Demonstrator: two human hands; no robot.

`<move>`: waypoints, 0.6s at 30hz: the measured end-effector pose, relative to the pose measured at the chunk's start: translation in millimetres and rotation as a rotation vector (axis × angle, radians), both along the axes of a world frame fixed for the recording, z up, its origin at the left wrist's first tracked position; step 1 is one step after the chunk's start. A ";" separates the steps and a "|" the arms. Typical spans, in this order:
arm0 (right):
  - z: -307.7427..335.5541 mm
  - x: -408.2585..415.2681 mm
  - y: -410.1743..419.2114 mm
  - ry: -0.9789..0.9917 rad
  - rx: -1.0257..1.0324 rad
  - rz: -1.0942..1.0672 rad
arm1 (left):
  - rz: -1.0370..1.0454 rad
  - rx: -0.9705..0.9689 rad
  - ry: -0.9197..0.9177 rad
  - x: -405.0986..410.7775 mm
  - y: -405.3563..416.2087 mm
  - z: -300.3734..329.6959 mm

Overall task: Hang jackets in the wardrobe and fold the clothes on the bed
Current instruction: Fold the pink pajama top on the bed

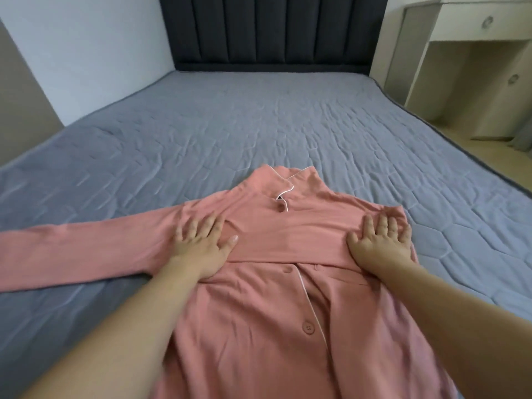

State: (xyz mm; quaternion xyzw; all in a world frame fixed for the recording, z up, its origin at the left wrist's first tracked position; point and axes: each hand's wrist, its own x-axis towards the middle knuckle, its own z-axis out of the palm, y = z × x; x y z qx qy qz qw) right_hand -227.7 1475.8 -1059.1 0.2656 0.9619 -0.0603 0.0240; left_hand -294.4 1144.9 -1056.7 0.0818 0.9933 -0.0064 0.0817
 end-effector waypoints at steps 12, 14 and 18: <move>7.2 -34.6 -274.0 0.040 -0.080 0.449 | 0.211 0.093 -0.016 45.1 -219.3 -8.0; 11.1 -42.0 -288.3 0.025 -0.107 0.396 | 0.261 0.096 0.030 45.4 -241.1 -7.2; 14.5 -65.6 -344.9 -0.006 -0.062 0.592 | 0.550 0.260 0.409 58.1 -285.1 -14.1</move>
